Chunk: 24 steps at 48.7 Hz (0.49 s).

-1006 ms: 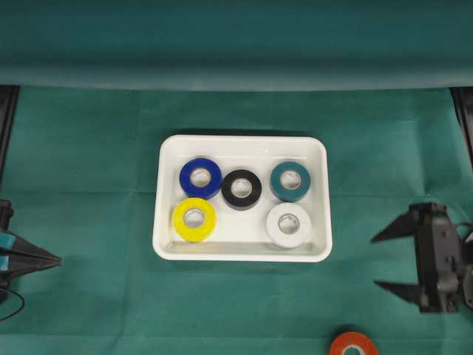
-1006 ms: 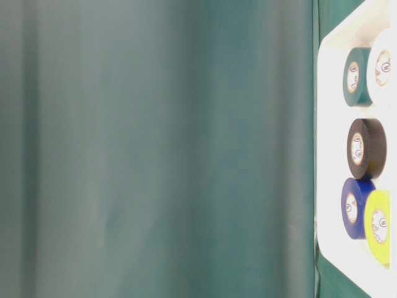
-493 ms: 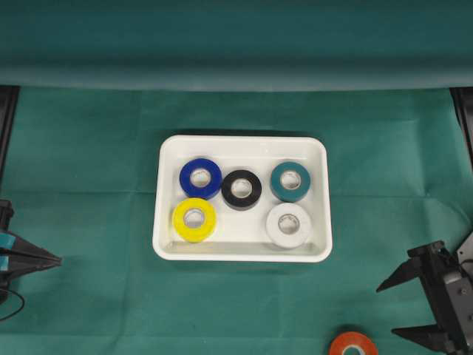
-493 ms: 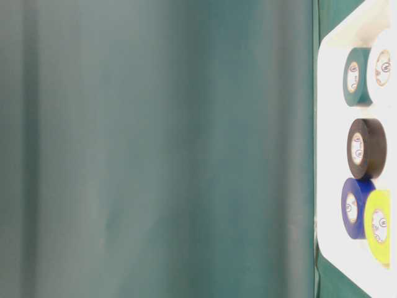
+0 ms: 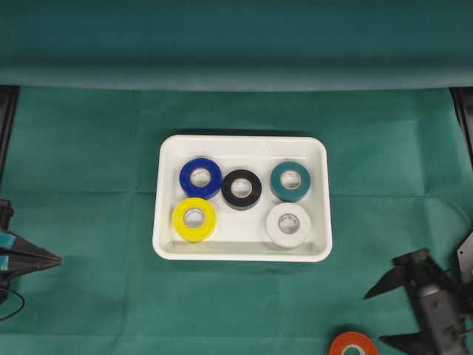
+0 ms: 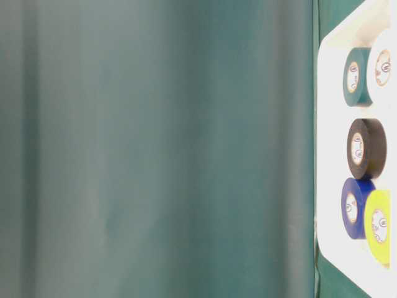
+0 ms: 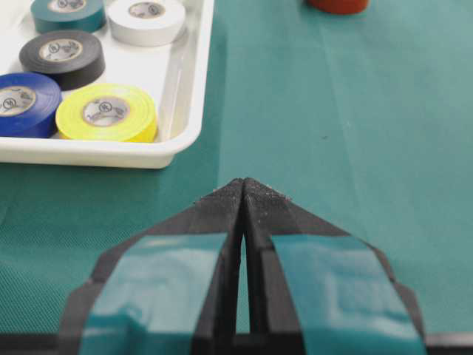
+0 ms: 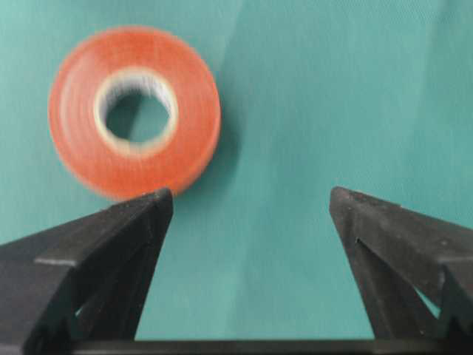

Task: Put the tape into the white case with the right arm.
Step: 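Move the right gripper down over the orange-red tape roll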

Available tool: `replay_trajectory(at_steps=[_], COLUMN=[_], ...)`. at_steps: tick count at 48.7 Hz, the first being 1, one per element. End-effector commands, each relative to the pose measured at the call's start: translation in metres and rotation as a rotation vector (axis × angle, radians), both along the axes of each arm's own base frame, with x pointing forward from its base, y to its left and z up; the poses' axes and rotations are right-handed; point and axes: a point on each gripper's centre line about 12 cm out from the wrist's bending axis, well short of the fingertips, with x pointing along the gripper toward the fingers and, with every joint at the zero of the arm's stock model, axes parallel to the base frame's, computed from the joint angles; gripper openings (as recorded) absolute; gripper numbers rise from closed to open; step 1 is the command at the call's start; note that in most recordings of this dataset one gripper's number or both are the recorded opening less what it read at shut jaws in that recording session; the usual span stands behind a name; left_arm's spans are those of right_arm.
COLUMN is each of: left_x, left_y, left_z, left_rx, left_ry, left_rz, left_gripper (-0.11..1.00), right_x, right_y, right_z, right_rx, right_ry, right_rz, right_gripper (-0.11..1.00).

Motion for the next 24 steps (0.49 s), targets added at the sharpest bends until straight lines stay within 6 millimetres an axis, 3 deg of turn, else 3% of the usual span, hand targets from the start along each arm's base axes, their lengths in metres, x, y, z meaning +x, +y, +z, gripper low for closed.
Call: replay_trajectory(at_steps=[1, 11, 24], left_x=[0.001, 0.001, 0.001], left_y=[0.000, 0.000, 0.000], left_z=[0.004, 0.004, 0.004], left_rx=[0.000, 0.000, 0.002], left_ry=[-0.002, -0.002, -0.003], left_rz=[0.002, 0.002, 0.002], left_gripper=[0.00, 0.00, 0.00], right_x=[0.020, 0.047, 0.055], right_y=[0.010, 0.022, 0.025], right_z=[0.005, -0.005, -0.011], right_rx=[0.011, 0.002, -0.006], right_ry=[-0.006, 0.038, 0.059], right_rz=[0.012, 0.021, 0.022], right_gripper=[0.76, 0.76, 0.76])
